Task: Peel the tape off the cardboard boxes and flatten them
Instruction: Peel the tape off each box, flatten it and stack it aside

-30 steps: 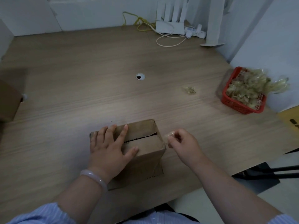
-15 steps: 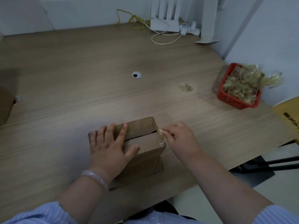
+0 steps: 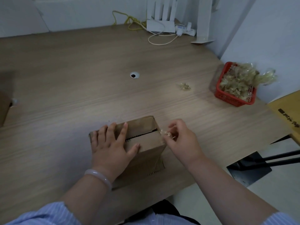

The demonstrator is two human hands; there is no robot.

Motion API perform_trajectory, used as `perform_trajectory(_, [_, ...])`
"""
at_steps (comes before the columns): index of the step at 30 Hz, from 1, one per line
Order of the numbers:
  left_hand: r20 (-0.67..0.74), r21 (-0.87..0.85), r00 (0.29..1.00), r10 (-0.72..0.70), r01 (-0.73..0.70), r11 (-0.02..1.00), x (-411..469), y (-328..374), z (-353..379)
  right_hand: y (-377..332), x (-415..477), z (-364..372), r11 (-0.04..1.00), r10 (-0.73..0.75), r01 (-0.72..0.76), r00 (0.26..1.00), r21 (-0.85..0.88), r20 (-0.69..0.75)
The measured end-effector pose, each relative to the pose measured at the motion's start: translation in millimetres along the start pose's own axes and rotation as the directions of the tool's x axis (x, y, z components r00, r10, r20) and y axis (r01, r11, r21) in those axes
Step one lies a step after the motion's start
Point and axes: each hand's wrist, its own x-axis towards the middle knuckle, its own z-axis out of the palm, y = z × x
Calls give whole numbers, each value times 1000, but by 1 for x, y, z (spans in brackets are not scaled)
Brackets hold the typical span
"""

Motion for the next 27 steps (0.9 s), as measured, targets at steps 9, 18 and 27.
perform_trajectory(9, [3, 17, 1000, 8, -8, 1000, 1, 0, 2, 12, -13, 3, 985, -142, 137, 989, -108, -37])
perform_trajectory(18, [1, 13, 1000, 16, -16, 1000, 0, -1, 2, 20, -14, 6, 950, -89, 162, 961, -268, 263])
perform_trajectory(27, [21, -35, 1000, -13, 14, 999, 0, 10, 1, 19, -11, -3, 996, 36, -31, 998, -79, 57])
